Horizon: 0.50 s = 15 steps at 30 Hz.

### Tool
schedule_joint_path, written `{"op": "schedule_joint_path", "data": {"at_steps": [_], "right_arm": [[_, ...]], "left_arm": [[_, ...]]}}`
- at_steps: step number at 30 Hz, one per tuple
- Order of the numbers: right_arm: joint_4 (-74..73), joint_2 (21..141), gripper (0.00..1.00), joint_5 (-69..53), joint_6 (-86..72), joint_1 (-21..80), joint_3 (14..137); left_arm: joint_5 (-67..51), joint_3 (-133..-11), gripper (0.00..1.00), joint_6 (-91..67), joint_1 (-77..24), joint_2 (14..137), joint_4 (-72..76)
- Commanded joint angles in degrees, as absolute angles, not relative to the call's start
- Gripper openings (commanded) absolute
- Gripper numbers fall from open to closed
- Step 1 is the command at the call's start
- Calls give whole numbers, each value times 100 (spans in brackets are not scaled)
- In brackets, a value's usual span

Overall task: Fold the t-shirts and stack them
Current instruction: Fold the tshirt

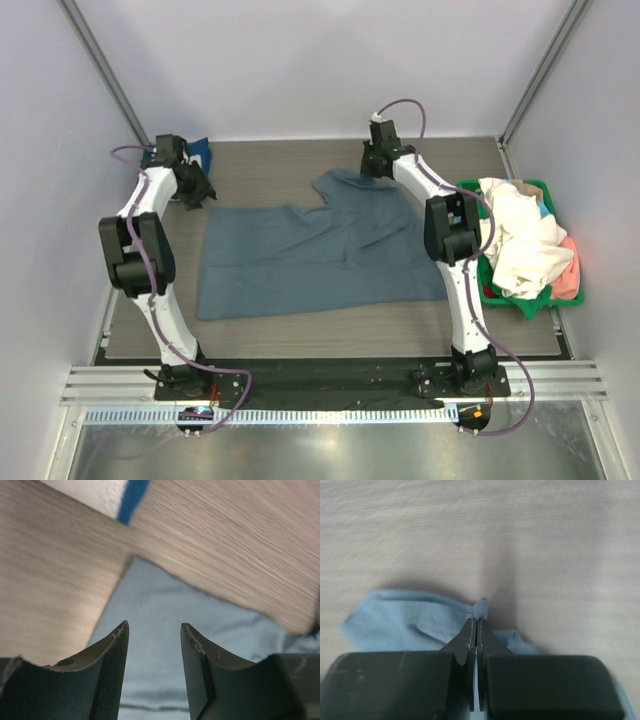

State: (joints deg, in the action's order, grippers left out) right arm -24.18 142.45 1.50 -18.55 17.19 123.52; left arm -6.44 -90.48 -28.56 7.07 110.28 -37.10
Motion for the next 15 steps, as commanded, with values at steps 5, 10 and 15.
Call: {"op": "schedule_joint_path", "data": {"at_steps": [5, 10, 15], "right_arm": [[-1715, 12060, 1, -298, -2083, 1854, 10778], [-1538, 11505, 1, -343, -2083, 1863, 10178], [-1433, 11338, 2, -395, -2153, 1863, 9801]], "left_arm": [[-44, -10142, 48, -2813, 554, 12242, -4130], [280, -10231, 48, -2795, 492, 12454, -4113], [308, -10195, 48, -2813, 457, 12568, -4052]]}}
